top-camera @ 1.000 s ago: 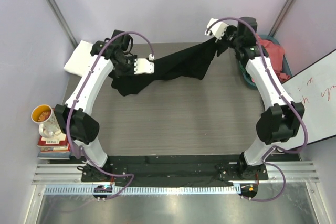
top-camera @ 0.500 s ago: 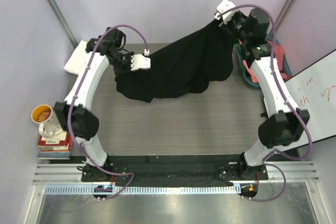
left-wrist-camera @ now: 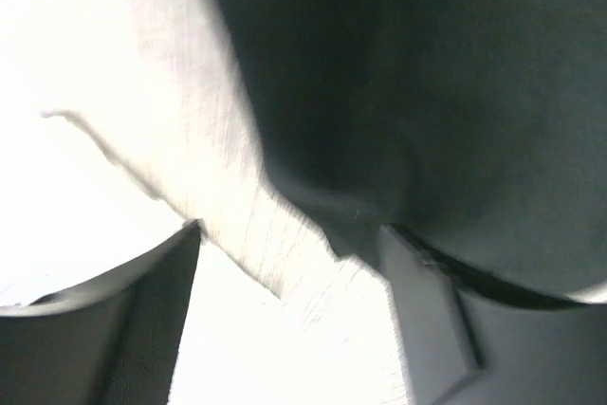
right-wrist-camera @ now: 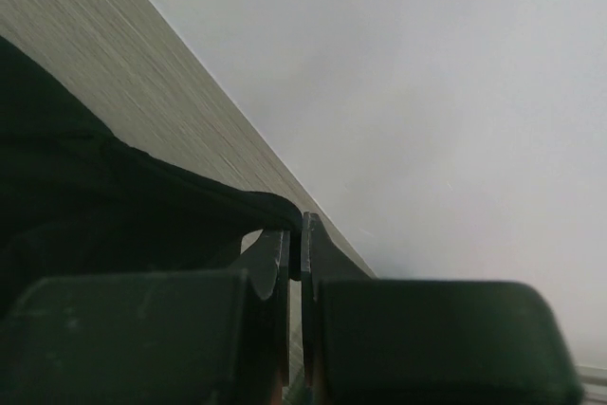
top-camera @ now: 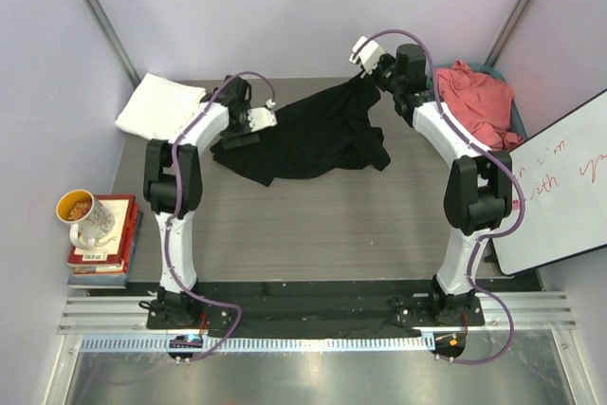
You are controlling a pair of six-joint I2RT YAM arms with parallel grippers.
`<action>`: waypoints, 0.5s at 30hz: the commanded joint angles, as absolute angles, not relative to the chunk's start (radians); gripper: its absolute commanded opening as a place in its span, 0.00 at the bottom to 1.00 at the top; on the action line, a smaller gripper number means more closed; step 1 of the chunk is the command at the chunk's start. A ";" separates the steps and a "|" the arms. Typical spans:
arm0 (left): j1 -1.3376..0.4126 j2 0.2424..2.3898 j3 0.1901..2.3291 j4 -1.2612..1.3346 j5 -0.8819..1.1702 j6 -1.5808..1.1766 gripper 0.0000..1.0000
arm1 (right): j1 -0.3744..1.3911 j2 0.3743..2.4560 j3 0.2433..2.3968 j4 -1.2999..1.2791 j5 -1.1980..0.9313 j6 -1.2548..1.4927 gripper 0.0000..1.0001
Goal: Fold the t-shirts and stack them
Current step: Flatten out the tshirt
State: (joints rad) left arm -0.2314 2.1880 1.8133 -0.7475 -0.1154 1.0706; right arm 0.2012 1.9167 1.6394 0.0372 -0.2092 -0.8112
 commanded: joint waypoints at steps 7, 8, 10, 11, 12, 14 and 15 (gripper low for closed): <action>-0.328 1.793 1.664 -1.030 0.311 1.210 0.93 | 0.225 1.845 1.600 0.147 -0.169 -0.865 0.01; -0.337 1.799 1.673 -1.108 0.360 1.229 0.88 | 0.227 1.851 1.601 0.152 -0.167 -0.865 0.01; -0.363 1.838 1.690 -1.198 0.380 1.249 0.76 | 0.227 1.856 1.606 0.153 -0.166 -0.865 0.01; -0.370 1.850 1.693 -1.247 0.385 1.241 0.70 | 0.227 1.858 1.608 0.155 -0.164 -0.864 0.01; -0.377 1.888 1.695 -1.258 0.387 1.218 0.60 | 0.227 1.858 1.606 0.153 -0.164 -0.864 0.01; -0.383 1.925 1.709 -1.284 0.385 1.195 0.54 | 0.226 1.856 1.606 0.150 -0.164 -0.865 0.01; -0.383 1.960 1.718 -1.290 0.387 1.181 0.49 | 0.227 1.855 1.605 0.147 -0.164 -0.867 0.01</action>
State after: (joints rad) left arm -0.3893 1.8500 1.6981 -1.1194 0.3244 1.1934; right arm 0.2226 1.8915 1.5887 0.0834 -0.1768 -0.8597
